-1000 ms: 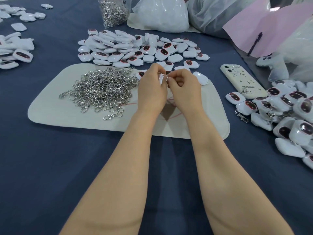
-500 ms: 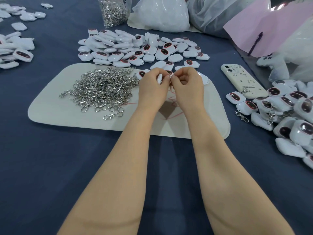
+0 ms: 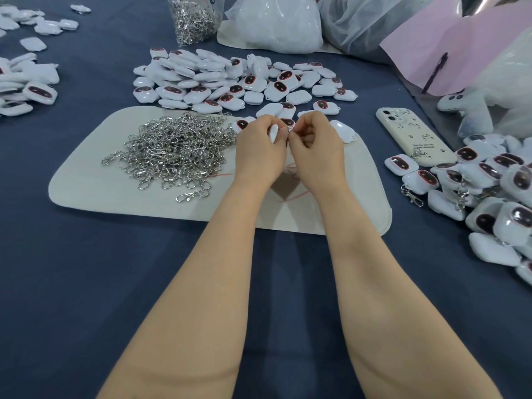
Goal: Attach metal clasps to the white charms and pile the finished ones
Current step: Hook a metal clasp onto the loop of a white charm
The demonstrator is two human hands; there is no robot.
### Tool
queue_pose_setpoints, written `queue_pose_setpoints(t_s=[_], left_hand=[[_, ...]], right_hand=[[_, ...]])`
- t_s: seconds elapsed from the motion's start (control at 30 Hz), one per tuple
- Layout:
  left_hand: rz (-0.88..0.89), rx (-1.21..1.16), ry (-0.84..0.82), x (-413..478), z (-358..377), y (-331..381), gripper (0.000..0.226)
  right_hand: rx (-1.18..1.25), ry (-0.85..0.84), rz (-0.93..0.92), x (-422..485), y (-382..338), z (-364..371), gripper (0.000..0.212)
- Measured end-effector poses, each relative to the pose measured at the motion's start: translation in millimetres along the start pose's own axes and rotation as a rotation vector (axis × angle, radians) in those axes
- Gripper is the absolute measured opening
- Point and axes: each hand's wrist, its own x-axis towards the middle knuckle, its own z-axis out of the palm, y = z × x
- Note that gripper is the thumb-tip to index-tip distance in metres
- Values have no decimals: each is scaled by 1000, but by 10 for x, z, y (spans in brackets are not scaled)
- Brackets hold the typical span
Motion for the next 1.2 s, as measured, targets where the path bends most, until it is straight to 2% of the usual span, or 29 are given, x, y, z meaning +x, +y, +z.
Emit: queue_pose_setpoints(t_s=[0.23,0.47,0.7,0.8,0.9,0.97,1.1,1.2], left_hand=[[-79,-60,-45,1,-20,0,12],[-129,-107,-105,12,-64,3,8],[-164,-152,-241,-19,-90,83,25],[-167,-47,-324,-37,-104,102,37],[-138,34,-369,-43,-102,66,34],[-133,10,-309,-48,-108,54,31],[-172,-267,-141,-58,-116,79,28],[-165,-286,-59,-56,-93,91,38]], right_hand=[[-25,-20,-64,-29,4,-18,15],[-34,-22,-17,-7,44,-30,18],[-22,55,67,10,42,-54,16],[-23,70,83,7,36,-71,15],[-16,82,98,5,28,-80,14],[-9,89,105,4,22,-82,14],[10,101,120,2,16,-81,14],[24,108,122,-6,6,-76,14]])
